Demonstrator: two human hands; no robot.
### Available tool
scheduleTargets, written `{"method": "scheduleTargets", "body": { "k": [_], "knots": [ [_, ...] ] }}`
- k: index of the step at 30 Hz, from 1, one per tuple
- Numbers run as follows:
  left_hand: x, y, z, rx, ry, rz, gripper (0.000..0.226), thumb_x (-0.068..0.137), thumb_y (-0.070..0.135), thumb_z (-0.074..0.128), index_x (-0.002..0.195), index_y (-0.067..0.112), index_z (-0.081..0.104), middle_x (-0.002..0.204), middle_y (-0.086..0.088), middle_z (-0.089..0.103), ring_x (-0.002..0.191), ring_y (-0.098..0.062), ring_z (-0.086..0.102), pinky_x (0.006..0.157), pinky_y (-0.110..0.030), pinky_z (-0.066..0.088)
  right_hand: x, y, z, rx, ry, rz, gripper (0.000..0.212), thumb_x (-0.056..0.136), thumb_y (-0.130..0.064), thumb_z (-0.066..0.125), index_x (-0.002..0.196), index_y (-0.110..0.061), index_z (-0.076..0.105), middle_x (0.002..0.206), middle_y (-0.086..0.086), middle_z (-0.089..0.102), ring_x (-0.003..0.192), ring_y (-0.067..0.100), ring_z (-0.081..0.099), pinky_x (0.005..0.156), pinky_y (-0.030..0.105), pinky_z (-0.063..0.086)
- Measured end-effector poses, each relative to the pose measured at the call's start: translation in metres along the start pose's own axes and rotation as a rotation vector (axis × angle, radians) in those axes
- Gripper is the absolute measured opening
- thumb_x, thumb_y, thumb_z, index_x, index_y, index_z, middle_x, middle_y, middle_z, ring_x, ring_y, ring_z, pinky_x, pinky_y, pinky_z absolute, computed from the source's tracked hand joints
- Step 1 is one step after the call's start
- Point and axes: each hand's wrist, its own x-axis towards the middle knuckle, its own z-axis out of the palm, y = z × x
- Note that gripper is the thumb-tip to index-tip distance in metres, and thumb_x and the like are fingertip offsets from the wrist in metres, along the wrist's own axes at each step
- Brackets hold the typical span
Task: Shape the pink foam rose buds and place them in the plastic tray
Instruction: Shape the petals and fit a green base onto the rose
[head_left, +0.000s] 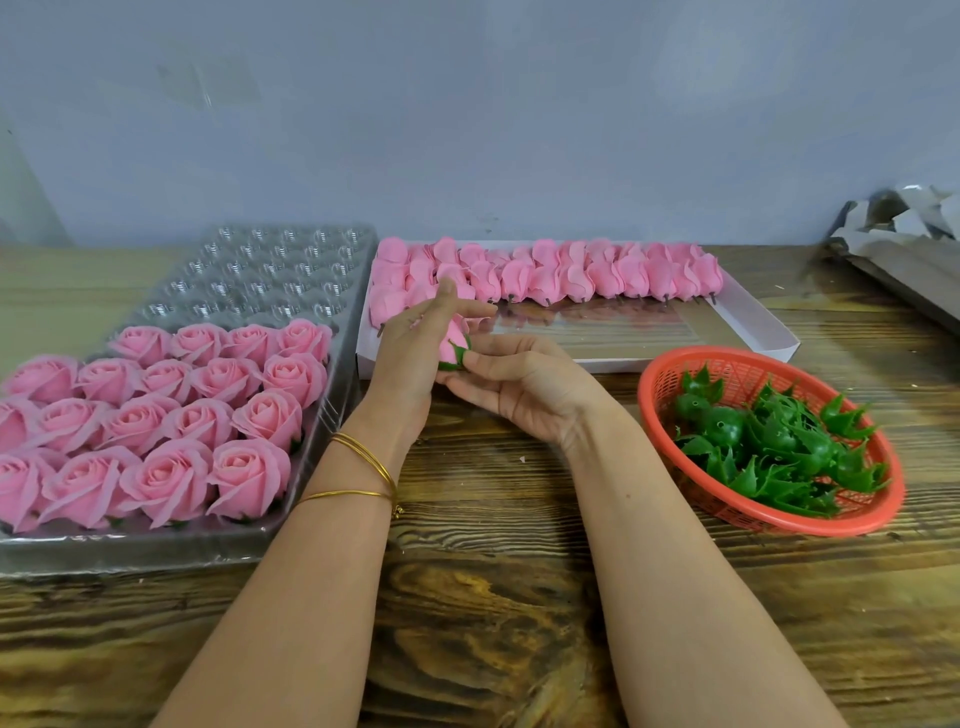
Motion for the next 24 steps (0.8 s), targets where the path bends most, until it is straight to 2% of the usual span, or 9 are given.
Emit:
{"method": "scheduleTargets", "body": {
  "k": [9, 14, 21, 24],
  "knots": [
    [-0.0021, 0.0031, 0.0003, 0.043, 0.003, -0.026, 0.046, 0.095, 0.051, 0.046, 0.079, 0.022, 0.077, 0.098, -0.011, 0.074, 0.103, -0.029, 0.067, 0.098, -0.057, 0.046, -0.0011, -0.0003, 0.0031, -0.088, 0.052, -0.048, 0.021, 0.089, 0.014, 0.052, 0.097, 0.001, 0.067, 0.082, 0.009, 0.074, 0.075, 0.018, 0.072, 0.078, 0.027, 0.059],
    [-0.0013, 0.0023, 0.0002, -0.002, 0.011, -0.022, 0.043, 0.096, 0.047, 0.049, 0.080, 0.018, 0.076, 0.097, -0.014, 0.074, 0.099, -0.030, 0.069, 0.098, -0.056, 0.047, 0.0009, 0.0012, 0.0041, -0.137, 0.090, -0.083, 0.023, 0.087, 0.015, 0.054, 0.095, -0.001, 0.068, 0.082, 0.009, 0.072, 0.076, 0.017, 0.070, 0.079, 0.027, 0.058],
    [-0.0008, 0.0002, 0.0002, 0.012, 0.029, 0.003, 0.039, 0.097, 0.044, 0.049, 0.080, 0.022, 0.077, 0.099, -0.006, 0.075, 0.105, -0.023, 0.067, 0.102, -0.048, 0.046, 0.0031, 0.0039, 0.0050, -0.199, 0.114, -0.127, 0.028, 0.084, 0.020, 0.054, 0.087, -0.005, 0.068, 0.075, 0.007, 0.072, 0.073, 0.017, 0.068, 0.078, 0.026, 0.058],
    [-0.0014, 0.0002, 0.0001, 0.037, 0.032, 0.011, 0.040, 0.097, 0.044, 0.049, 0.078, 0.024, 0.078, 0.096, -0.003, 0.075, 0.104, -0.019, 0.067, 0.101, -0.045, 0.047, 0.0042, 0.0048, 0.0060, -0.201, 0.135, -0.144, 0.027, 0.082, 0.022, 0.054, 0.089, -0.002, 0.065, 0.080, 0.011, 0.068, 0.077, 0.019, 0.065, 0.077, 0.027, 0.058]
  ]
}}
